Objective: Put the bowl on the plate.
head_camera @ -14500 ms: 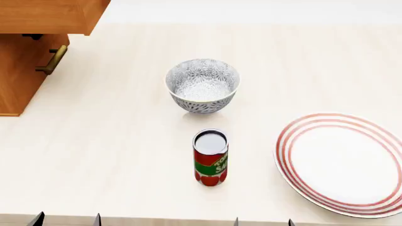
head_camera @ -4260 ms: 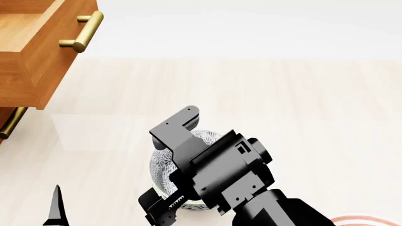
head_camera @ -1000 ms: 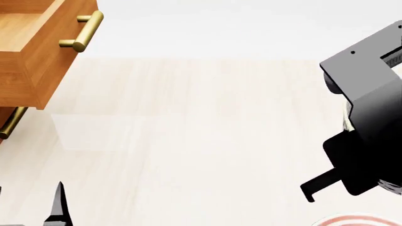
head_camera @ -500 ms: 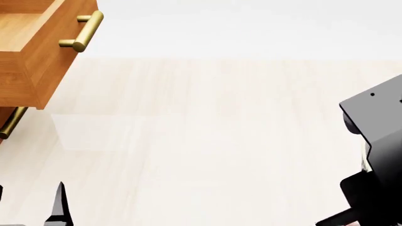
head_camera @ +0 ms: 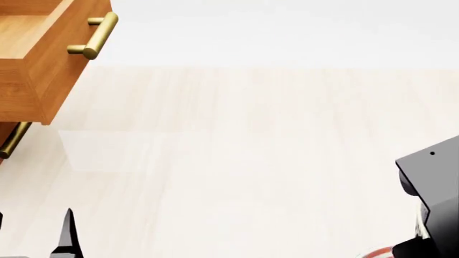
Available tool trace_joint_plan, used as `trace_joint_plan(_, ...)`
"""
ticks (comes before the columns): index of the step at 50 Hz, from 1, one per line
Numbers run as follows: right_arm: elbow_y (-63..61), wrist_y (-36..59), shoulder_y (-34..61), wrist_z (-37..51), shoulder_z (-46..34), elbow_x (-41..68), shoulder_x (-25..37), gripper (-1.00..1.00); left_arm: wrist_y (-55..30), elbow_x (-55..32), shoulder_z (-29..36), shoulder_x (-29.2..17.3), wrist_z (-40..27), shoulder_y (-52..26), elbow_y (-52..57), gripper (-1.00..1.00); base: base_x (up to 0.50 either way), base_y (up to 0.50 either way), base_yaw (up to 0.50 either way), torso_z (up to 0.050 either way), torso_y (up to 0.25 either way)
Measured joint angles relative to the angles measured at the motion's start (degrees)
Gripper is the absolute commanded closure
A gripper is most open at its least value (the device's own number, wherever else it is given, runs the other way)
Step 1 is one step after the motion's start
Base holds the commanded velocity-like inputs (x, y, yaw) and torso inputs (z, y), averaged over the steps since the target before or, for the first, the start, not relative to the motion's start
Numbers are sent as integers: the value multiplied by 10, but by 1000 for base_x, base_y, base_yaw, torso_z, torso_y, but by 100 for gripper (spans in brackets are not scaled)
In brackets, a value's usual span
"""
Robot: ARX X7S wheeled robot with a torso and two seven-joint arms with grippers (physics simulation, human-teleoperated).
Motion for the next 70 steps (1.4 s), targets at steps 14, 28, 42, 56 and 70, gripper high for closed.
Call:
trace_joint_plan(14, -17, -20, -22, -6, -3, -3, 12, 100, -1, -3, 1, -2, 0, -2, -1, -100, 0, 0, 0, 0, 0)
trace_joint_plan(28, -29, -43, -50, -27, -5, -22, 26, 100, -2, -5, 3, -4, -1, -2, 2, -100, 0, 0, 0, 0, 1)
trace_joint_plan(42, -27, -64, -77, -65, -3, -58, 27, 100, -1, -5, 4, -6, -4, 0, 5, -100, 0, 0, 0, 0, 0)
trace_joint_plan(56, -33, -75, -90, -74, -3, -66, 39, 100, 0, -4, 7, -6, -5, -1, 4, -100, 0, 0, 0, 0, 1)
trace_joint_plan(70, -34, -83, -100, -77, -6, -71, 44, 100, 2, -6, 8, -6, -5, -2, 1, -100, 0, 0, 0, 0, 0)
